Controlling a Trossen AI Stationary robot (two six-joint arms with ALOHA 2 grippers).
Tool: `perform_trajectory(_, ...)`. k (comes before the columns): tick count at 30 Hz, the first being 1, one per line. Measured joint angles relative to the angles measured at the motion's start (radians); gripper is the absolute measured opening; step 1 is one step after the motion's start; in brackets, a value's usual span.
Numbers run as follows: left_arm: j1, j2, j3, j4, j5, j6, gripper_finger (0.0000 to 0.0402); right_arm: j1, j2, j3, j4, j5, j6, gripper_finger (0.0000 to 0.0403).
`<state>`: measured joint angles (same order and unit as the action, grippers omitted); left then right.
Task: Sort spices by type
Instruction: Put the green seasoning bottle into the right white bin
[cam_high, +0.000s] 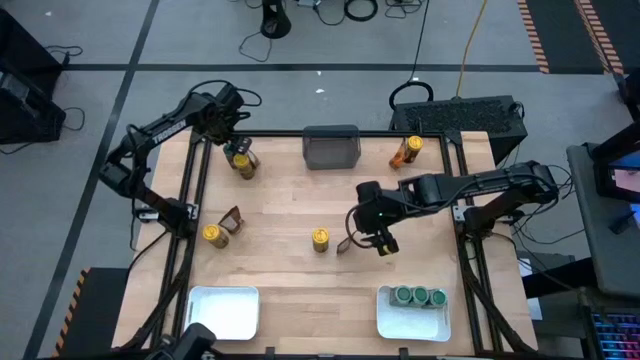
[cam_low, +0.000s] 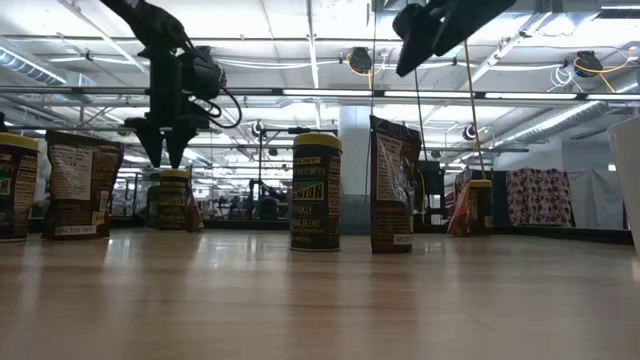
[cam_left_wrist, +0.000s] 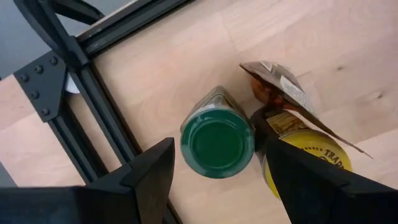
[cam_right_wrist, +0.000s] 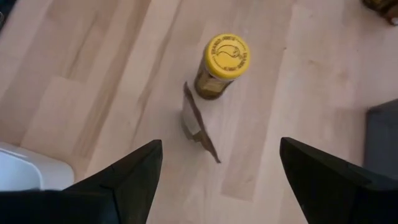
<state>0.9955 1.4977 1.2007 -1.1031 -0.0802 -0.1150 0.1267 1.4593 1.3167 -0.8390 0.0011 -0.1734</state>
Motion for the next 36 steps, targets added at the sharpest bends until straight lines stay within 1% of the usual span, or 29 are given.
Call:
perform_trajectory(13, 0.000, 0.093, 0.000, 0.049, -0.001, 0.018, 0.0254, -0.003, -0.006, -0.003, 0.054, -0.010, -0.024, 0.0309)
perform_trajectory(19, 0.000, 0.117, 0.000, 0.030, -0.001, 0.018, 0.0254, -0.003, -0.006, -0.003, 0.058, -0.009, -0.026, 0.0309)
perform_trajectory(27, 0.000, 0.122, 0.000, -0.005, -0.029, 0.039, 0.0254, -0.003, -0.006, -0.003, 0.058, -0.009, -0.026, 0.0309)
perform_trajectory(36, 0.000, 0.122, 0.000, -0.010, -0.032, 0.050, 0.0251, -0.003, -0.006, -0.003, 0.058, -0.008, -0.026, 0.0309)
